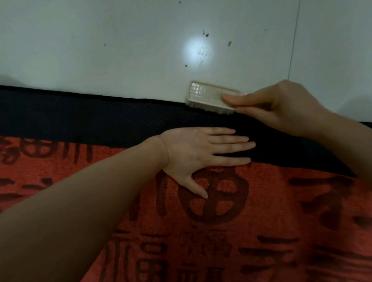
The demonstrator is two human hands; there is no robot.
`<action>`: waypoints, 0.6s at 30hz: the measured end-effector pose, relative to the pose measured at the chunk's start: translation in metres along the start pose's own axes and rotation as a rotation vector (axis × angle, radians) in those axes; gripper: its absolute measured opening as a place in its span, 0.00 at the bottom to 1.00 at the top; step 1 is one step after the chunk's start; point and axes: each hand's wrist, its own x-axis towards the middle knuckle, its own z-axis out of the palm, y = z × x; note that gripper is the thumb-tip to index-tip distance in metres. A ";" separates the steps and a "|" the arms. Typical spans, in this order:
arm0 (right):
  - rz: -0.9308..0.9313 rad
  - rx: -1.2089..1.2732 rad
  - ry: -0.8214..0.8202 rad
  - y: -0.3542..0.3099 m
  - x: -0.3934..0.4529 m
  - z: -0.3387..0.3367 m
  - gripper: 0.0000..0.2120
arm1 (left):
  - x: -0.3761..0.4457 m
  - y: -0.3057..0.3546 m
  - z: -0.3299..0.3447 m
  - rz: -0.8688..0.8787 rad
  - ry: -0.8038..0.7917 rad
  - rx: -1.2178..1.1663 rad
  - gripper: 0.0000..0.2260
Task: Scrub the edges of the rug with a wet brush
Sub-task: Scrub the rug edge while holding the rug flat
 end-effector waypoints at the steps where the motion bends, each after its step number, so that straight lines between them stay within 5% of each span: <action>1: -0.009 -0.012 0.009 -0.009 0.009 0.007 0.17 | -0.001 0.002 -0.002 -0.006 -0.007 -0.004 0.45; 5: -0.081 -0.111 -0.055 -0.066 0.073 0.035 0.16 | -0.005 0.005 -0.003 -0.029 0.015 0.003 0.44; 11: 0.035 -0.064 -0.002 -0.022 0.013 0.010 0.16 | 0.000 0.001 0.002 -0.004 0.007 0.039 0.45; 18: -0.083 -0.217 -0.081 -0.093 0.089 0.043 0.17 | -0.005 0.008 0.000 -0.035 0.008 0.023 0.41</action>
